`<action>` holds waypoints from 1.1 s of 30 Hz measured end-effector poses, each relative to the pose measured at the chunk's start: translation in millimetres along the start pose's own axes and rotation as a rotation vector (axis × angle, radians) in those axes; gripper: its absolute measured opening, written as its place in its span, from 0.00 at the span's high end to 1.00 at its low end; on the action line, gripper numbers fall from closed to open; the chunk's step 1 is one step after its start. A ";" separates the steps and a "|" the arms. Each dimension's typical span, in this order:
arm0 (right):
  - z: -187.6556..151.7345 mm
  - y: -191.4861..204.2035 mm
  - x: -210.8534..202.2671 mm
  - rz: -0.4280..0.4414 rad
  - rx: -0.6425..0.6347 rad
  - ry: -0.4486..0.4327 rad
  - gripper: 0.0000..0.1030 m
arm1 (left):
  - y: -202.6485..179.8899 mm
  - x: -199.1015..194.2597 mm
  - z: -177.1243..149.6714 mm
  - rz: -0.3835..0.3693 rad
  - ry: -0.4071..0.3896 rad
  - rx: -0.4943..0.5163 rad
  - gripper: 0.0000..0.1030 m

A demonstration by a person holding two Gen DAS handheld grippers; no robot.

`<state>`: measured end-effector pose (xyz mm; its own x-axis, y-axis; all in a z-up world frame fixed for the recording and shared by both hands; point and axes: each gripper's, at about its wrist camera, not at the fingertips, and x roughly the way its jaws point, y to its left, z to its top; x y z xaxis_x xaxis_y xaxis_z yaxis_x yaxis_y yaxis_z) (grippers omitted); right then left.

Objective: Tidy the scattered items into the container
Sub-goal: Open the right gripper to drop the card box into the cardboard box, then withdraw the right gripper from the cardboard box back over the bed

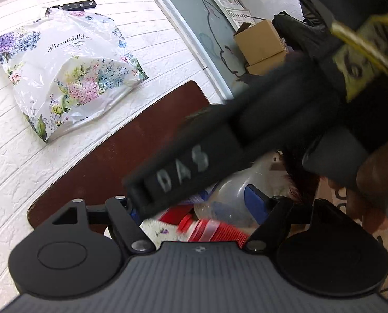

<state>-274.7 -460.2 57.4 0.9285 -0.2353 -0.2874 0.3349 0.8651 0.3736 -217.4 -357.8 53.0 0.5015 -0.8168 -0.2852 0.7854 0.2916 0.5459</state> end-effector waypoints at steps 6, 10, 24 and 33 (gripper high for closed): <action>-8.2 34.6 -34.0 0.014 -0.087 -0.073 0.09 | 14.3 -45.7 -5.3 0.035 -0.038 -0.061 0.25; -30.2 76.9 -66.0 0.091 -0.152 -0.103 0.01 | 27.5 -100.3 -24.3 0.089 -0.058 -0.121 0.20; -133.0 202.6 -52.6 0.362 -0.258 0.106 0.01 | 67.1 -208.5 -179.1 0.252 0.232 -0.255 0.16; -166.5 217.2 11.7 0.233 -0.196 0.174 0.00 | 115.5 -174.5 -250.3 0.207 0.356 -0.317 0.15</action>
<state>-217.8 -201.3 -11.6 0.9292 0.0429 -0.3670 0.0644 0.9593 0.2750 -123.4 -57.0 -31.3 0.7072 -0.5218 -0.4771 0.7001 0.6110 0.3695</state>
